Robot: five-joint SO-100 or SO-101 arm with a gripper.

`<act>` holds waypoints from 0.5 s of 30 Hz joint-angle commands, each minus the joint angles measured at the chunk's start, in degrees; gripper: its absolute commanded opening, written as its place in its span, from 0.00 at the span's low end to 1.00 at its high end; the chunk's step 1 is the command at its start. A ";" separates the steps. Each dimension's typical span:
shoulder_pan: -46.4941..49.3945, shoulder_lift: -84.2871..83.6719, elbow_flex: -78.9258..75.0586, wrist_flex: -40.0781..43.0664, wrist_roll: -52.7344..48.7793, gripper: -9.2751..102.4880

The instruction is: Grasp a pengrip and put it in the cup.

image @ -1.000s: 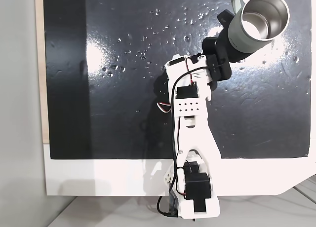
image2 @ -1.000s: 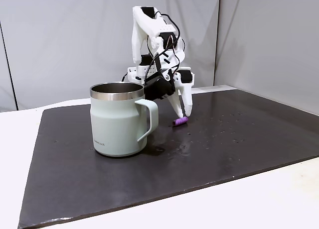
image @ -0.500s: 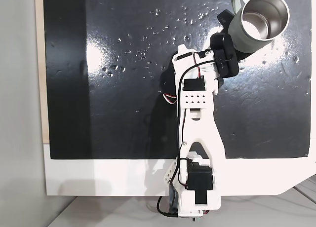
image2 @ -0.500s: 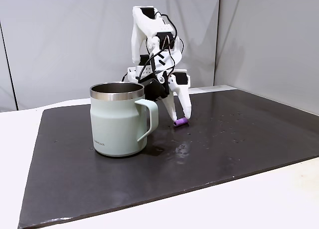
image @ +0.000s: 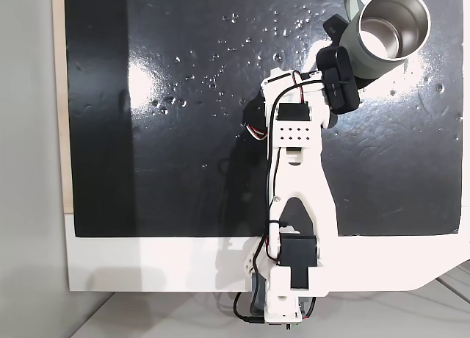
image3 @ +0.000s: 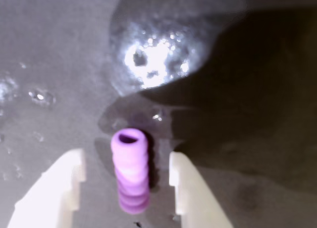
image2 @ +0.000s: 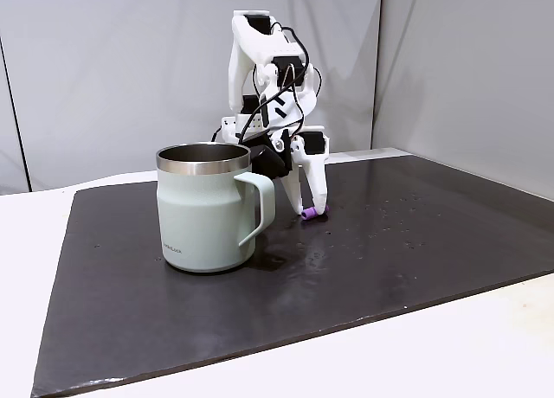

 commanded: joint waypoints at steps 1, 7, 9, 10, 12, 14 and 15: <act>-1.76 -0.62 -4.75 3.52 -1.32 0.26; -1.23 -5.62 -11.60 9.76 -2.11 0.18; -0.97 -5.80 -12.04 10.11 -2.11 0.15; -0.97 -5.80 -12.04 10.46 -2.29 0.14; -0.79 -5.80 -12.04 10.55 -2.20 0.08; -0.79 -5.80 -12.13 10.72 -2.11 0.08; -0.70 -5.80 -12.22 10.81 -2.11 0.08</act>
